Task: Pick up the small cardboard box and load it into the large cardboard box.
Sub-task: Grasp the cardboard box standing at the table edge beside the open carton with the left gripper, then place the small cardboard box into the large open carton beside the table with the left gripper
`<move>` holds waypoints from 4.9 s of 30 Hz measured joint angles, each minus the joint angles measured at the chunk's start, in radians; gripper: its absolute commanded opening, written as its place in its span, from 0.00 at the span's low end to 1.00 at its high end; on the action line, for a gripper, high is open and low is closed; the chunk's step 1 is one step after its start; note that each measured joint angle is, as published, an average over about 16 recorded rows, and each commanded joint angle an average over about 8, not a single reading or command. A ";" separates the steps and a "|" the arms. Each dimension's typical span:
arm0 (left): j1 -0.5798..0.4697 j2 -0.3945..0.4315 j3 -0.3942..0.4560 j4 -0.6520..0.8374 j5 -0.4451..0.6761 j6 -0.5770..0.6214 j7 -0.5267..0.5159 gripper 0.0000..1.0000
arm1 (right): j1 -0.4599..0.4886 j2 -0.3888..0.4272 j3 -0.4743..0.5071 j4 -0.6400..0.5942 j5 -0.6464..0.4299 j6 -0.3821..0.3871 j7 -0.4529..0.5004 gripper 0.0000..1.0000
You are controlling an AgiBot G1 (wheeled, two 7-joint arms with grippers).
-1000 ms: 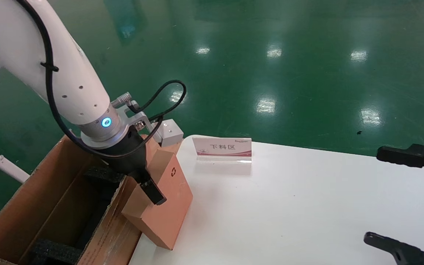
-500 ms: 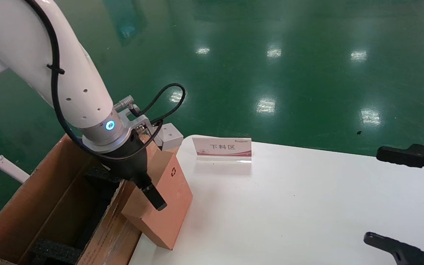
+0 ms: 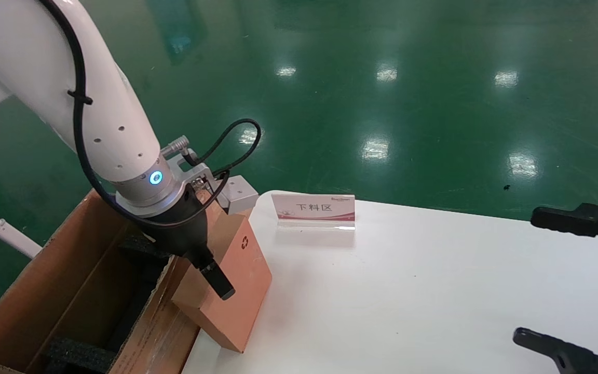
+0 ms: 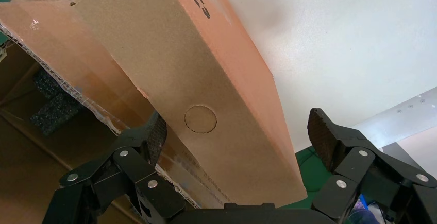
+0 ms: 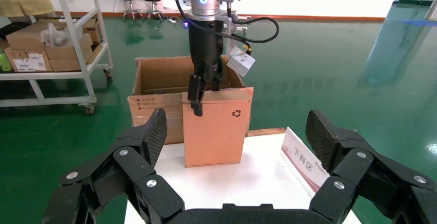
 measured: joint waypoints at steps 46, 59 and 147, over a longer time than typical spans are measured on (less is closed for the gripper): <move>0.101 -0.092 0.034 0.078 0.058 -0.143 0.103 0.00 | 0.000 0.000 -0.002 -0.001 0.001 0.000 -0.001 0.00; 0.101 -0.093 0.033 0.077 0.056 -0.141 0.102 0.00 | 0.000 0.000 -0.002 -0.001 0.001 0.000 -0.001 0.00; -0.428 -0.375 0.651 0.191 -0.047 -0.139 0.216 0.00 | 0.002 0.002 -0.006 -0.002 0.004 0.002 -0.003 1.00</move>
